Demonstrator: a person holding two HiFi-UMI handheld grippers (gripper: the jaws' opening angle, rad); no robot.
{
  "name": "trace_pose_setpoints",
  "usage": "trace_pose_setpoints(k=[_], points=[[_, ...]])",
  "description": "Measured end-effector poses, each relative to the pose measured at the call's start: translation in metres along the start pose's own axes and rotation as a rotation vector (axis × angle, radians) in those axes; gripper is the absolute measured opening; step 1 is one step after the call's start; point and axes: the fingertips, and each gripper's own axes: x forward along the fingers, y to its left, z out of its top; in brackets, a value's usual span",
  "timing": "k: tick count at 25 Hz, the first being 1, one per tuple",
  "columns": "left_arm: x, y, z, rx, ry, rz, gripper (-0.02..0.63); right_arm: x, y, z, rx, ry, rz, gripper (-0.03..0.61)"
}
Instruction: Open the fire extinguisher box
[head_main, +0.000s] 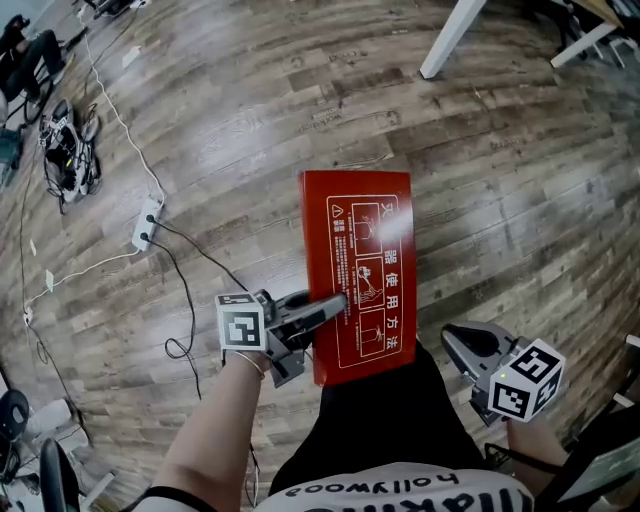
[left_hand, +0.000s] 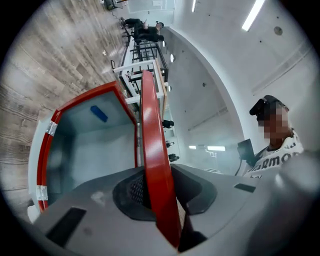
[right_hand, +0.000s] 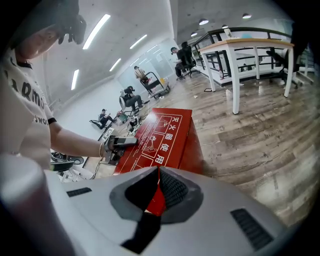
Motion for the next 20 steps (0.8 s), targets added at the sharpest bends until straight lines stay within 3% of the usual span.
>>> trace_pose_setpoints(k=[3,7,15,20], points=[[0.01,-0.025,-0.003,0.07,0.071,-0.013,0.072,-0.006,0.008,0.01,-0.008,-0.035,0.004,0.011],[0.017,-0.031,-0.006,0.11,0.138,0.105,0.072,-0.017,0.015,0.024,-0.01,-0.076,-0.015,0.011],[0.039,-0.045,-0.006,0.032,0.005,0.396,0.038,-0.043,0.023,0.047,-0.016,-0.153,-0.051,0.011],[0.043,-0.049,-0.009,0.036,-0.002,0.497,0.035,-0.055,0.031,0.059,-0.026,-0.193,-0.082,0.012]])
